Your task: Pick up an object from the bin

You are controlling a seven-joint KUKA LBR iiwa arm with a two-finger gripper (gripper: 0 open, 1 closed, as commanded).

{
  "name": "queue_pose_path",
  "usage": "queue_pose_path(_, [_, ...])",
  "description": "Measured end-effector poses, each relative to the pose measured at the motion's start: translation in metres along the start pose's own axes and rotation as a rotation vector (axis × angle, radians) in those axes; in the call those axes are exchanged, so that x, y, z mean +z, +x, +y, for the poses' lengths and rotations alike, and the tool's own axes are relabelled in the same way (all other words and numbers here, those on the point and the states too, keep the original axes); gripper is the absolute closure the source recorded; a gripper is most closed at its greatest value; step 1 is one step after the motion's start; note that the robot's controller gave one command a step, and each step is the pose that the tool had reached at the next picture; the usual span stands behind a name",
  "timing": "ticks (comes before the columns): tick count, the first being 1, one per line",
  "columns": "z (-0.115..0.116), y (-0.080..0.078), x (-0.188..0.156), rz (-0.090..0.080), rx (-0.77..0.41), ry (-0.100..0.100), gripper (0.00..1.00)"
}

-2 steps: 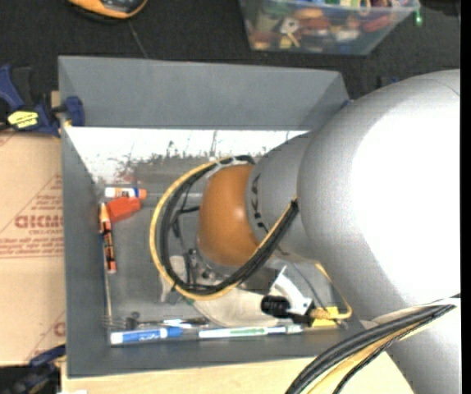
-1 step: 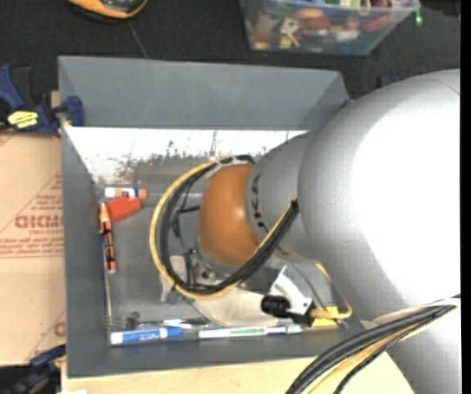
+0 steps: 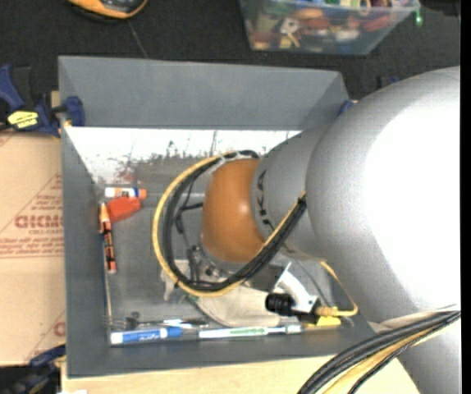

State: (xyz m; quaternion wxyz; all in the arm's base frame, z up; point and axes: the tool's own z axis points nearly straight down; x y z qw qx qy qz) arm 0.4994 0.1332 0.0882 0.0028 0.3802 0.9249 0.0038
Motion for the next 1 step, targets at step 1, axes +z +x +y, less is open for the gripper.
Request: queue_pose_path(1, [0.0011,-0.0011,-0.0246,-0.003,-0.002,-0.004,1.0])
